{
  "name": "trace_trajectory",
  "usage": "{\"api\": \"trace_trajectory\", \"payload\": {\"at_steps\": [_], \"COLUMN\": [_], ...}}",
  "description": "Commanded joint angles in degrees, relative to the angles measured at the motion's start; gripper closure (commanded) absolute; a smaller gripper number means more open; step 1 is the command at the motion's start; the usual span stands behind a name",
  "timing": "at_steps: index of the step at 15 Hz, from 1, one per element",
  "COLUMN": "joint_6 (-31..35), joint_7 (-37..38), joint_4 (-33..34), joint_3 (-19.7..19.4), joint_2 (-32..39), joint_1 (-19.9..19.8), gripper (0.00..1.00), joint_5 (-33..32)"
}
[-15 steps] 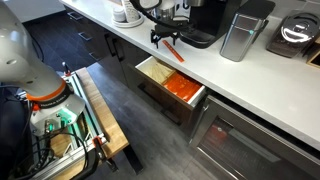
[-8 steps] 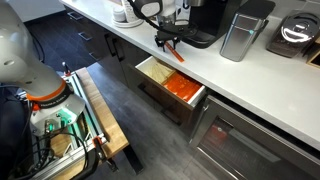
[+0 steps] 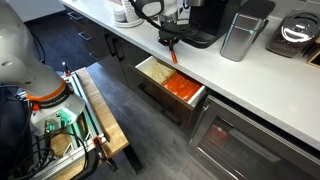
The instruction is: Put the orange object in the open drawer to the right
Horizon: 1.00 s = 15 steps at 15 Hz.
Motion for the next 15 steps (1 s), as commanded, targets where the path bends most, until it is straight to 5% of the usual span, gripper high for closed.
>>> {"api": "trace_trajectory", "payload": {"at_steps": [1, 6, 15], "joint_6": [-1.61, -7.60, -24.95], "joint_7": [1.70, 4.17, -2.83], "joint_4": [-0.20, -1.80, -6.12], "joint_3": [-0.50, -3.68, -9.67], "joint_2": [-1.48, -8.03, -19.87], "joint_1": [-0.74, -0.90, -3.18], "gripper": [0.98, 1.00, 1.00], "joint_5": [-3.36, -12.48, -21.61]}}
